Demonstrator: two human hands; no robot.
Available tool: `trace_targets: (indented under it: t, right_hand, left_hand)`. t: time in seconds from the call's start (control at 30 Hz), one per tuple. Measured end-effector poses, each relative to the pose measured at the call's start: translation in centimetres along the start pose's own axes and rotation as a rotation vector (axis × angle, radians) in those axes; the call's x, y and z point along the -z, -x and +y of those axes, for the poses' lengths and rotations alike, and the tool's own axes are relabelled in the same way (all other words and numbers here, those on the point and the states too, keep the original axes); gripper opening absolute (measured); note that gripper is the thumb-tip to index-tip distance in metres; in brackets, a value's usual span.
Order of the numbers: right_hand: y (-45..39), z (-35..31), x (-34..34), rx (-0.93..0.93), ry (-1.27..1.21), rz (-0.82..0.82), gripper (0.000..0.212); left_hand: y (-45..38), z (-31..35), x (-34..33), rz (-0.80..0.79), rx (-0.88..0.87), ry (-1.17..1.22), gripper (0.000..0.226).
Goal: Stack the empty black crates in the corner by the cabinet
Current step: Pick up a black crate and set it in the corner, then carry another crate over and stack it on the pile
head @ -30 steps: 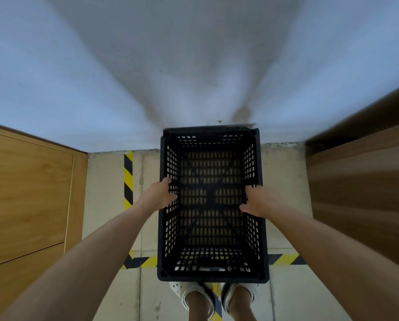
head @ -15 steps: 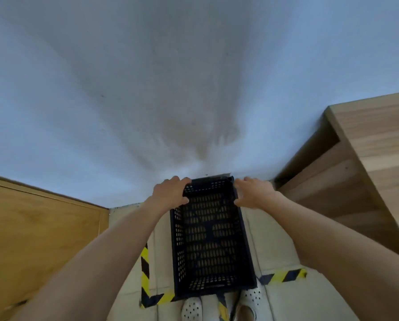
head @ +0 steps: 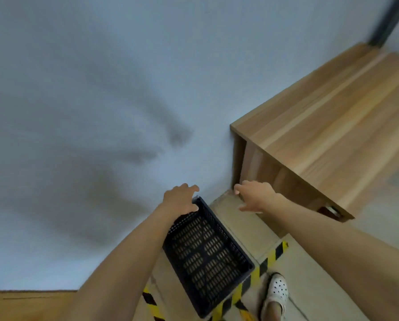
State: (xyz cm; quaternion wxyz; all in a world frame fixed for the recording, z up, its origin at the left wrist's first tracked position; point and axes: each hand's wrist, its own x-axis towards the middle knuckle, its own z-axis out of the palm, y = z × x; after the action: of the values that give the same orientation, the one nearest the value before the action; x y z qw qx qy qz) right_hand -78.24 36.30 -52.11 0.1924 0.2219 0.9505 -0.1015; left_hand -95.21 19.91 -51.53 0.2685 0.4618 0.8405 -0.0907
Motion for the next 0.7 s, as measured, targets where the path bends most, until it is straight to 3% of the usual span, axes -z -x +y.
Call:
trace_targets:
  t: [0.17, 0.33, 0.53, 0.7]
  right_hand:
    - [7.8, 3.2, -0.5, -0.176, -0.148, 0.060, 0.047]
    - [18.0, 8.3, -4.1, -0.420, -0.186, -0.050, 0.052]
    - [32.4, 15.3, -9.4, -0.731, -0.334, -0.031, 0.057]
    - [42.8, 20.5, -13.1, -0.880, -0.418, 0.021, 0.058]
  left_hand:
    - [0.7, 7.8, 1.4, -0.011, -0.156, -0.071, 0.065]
    - [1.7, 17.8, 0.2, -0.052, -0.319, -0.152, 0.067]
    - [5.8, 34.8, -3.1, -0.096, -0.591, -0.329, 0.066]
    - [10.0, 48.1, -6.5, -0.070, -0.712, -0.397, 0.068]
